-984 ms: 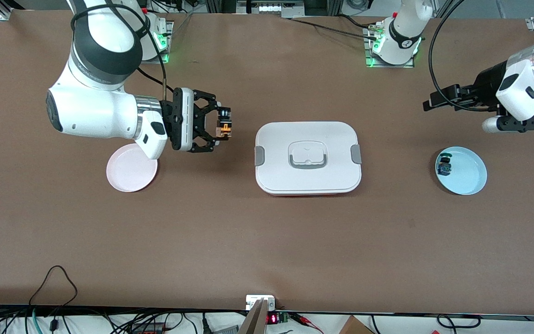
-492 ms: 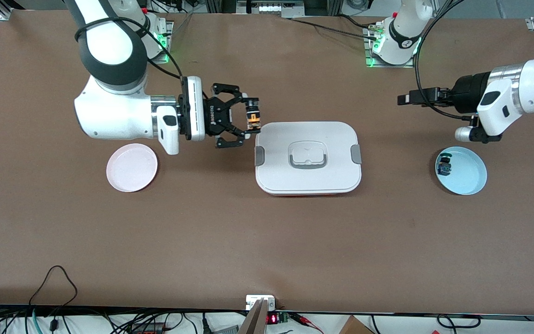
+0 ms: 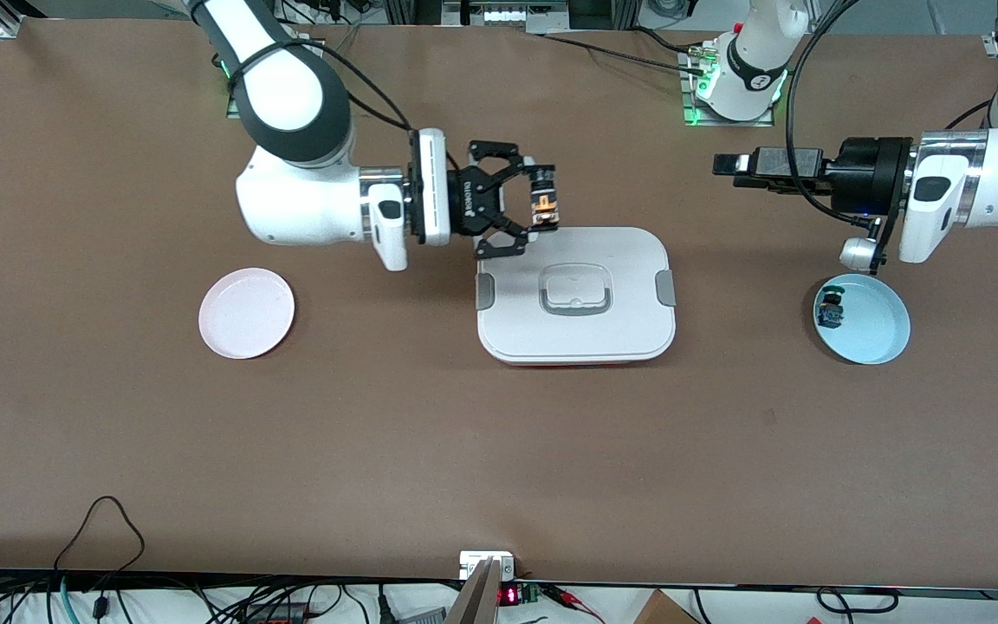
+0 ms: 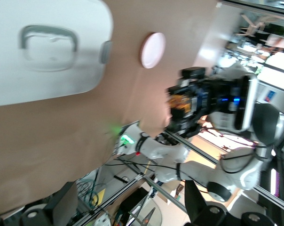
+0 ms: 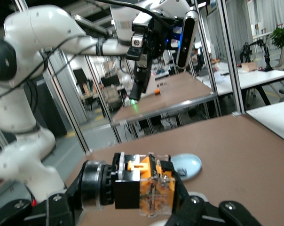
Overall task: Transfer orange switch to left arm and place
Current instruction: 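Carry the switch over the box while the left gripper reaches toward it, then grasp the orange switch with the left gripper and open the right gripper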
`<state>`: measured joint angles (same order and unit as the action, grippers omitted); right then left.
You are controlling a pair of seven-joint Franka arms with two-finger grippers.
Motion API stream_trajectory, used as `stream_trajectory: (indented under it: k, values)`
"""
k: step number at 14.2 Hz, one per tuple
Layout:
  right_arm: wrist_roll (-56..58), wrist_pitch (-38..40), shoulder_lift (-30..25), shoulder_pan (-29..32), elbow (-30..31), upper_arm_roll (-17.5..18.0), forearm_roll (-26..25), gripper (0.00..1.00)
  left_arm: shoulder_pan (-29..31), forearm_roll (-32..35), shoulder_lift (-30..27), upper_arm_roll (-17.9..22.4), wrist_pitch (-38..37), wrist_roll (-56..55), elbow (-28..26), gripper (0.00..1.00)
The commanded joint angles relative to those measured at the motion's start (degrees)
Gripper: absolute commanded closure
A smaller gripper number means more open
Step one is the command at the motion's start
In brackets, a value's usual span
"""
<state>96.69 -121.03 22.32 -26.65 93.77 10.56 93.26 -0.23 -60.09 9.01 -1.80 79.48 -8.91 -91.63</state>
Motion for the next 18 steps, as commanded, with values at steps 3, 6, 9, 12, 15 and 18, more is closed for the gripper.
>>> stream_trajectory:
  k: [3, 6, 9, 12, 15, 18]
  values:
    - [5.7, -1.0, 0.8, -1.7, -1.4, -0.2, 5.7, 0.99, -0.1, -4.6, 0.0, -6.1, 10.1, 7.7, -2.7, 0.0]
    - [7.5, -2.4, 0.7, -2.3, -2.1, -0.2, 5.7, 0.99, -0.1, -11.2, -1.7, -7.7, 16.0, 13.0, -9.1, 0.0]
    - [8.2, -6.2, 0.8, -3.5, -3.5, -0.2, 5.7, 0.99, 0.0, -19.3, -5.9, -12.9, 27.6, 13.7, -17.8, 0.0]
    - [8.1, -6.7, 0.7, -3.8, -3.7, -0.2, 5.7, 0.99, -0.2, -20.9, -6.3, -13.9, 30.2, 13.8, -19.0, 0.0]
    - [7.8, -6.7, 0.8, -3.9, -3.7, -0.2, 5.7, 0.99, 0.0, -23.0, -6.4, -14.7, 30.4, 16.0, -20.6, 0.06]
    - [7.7, -9.6, 0.7, -5.2, -3.7, -0.2, 5.7, 0.99, -0.1, -23.6, -6.7, -15.2, 30.4, 16.9, -20.6, 0.23]
